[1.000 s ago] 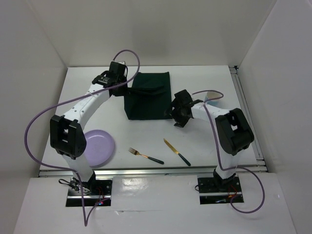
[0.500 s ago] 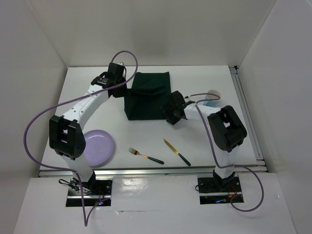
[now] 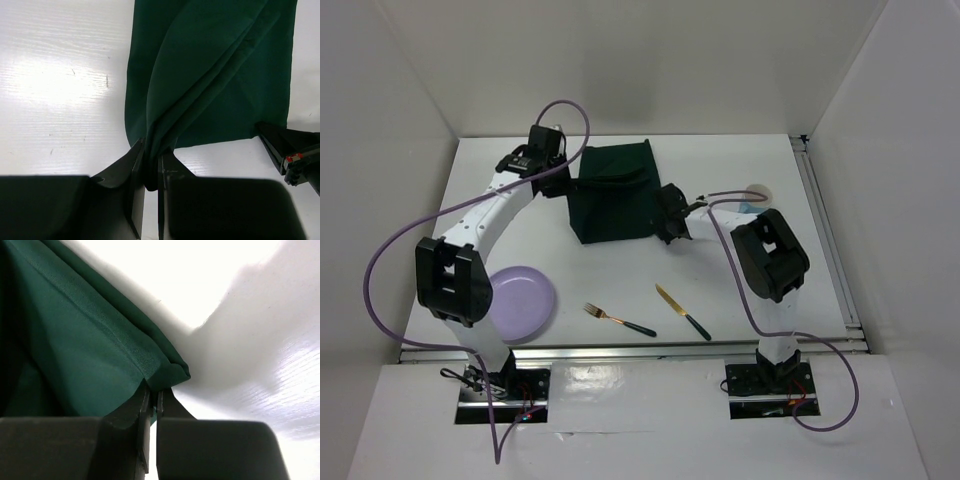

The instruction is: Set the dinner table for one person

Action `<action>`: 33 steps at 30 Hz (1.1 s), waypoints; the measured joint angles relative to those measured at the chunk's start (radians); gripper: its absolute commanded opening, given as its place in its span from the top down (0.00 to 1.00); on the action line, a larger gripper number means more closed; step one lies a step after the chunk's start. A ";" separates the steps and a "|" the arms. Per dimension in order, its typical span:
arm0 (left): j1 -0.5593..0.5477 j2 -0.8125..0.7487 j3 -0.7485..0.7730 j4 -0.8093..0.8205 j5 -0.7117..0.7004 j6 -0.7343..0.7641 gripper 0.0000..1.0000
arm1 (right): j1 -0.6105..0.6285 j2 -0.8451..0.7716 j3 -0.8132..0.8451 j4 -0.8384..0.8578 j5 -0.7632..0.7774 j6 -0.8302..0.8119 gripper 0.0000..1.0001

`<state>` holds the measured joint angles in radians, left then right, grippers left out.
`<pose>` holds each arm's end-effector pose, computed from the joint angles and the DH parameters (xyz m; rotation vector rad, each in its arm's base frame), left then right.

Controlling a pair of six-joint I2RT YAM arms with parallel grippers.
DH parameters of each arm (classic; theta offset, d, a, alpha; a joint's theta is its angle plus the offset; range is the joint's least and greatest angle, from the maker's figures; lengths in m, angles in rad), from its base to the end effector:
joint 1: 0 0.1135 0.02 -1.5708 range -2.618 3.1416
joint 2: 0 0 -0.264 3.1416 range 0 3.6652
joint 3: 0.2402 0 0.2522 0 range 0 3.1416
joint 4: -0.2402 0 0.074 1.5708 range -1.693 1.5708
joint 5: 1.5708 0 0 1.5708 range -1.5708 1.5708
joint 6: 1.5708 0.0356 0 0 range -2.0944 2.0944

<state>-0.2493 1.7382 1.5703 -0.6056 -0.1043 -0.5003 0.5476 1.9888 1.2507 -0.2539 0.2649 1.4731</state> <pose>0.3825 -0.0936 0.3156 -0.3457 2.3270 -0.2484 0.3532 0.2045 0.1436 1.2417 2.2599 0.4673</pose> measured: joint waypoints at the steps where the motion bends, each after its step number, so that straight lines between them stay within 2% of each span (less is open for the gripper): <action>1: 0.006 -0.001 0.000 0.000 0.007 0.000 1.00 | 0.000 0.000 0.007 -0.010 0.012 -0.005 1.00; 6: 0.044 0.000 0.038 -0.031 0.052 -0.001 1.00 | 0.003 0.005 0.092 -0.095 0.077 -0.121 1.00; 9: 0.085 0.014 0.145 -0.069 0.105 -0.009 1.00 | -0.005 0.005 0.172 -0.118 0.106 -0.224 1.00; 13: 0.196 0.043 0.317 -0.086 0.220 -0.060 1.00 | -0.031 -0.030 0.270 -0.096 0.127 -0.346 1.00; 16: 0.303 0.038 0.365 -0.080 0.323 -0.121 1.00 | -0.047 -0.117 0.275 -0.076 0.129 -0.430 1.00; 19: 0.392 -0.007 0.305 -0.061 0.417 -0.199 1.00 | -0.048 -0.225 0.271 -0.057 0.129 -0.490 1.00; 27: 0.465 -0.310 -0.143 -0.041 0.597 -0.401 1.00 | 0.005 -0.572 0.091 -0.056 0.180 -0.547 1.00; 30: 0.473 -0.365 -0.190 -0.052 0.632 -0.444 1.00 | 0.026 -0.629 0.071 -0.088 0.196 -0.563 1.00; 33: 0.477 -0.379 -0.161 -0.051 0.640 -0.450 1.00 | 0.031 -0.647 0.074 -0.106 0.208 -0.586 1.00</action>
<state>0.2276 1.3594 1.4097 -0.6567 0.5358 -0.9504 0.5785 1.3422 1.3247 -0.3599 0.4725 0.8871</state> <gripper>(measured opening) 0.220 0.059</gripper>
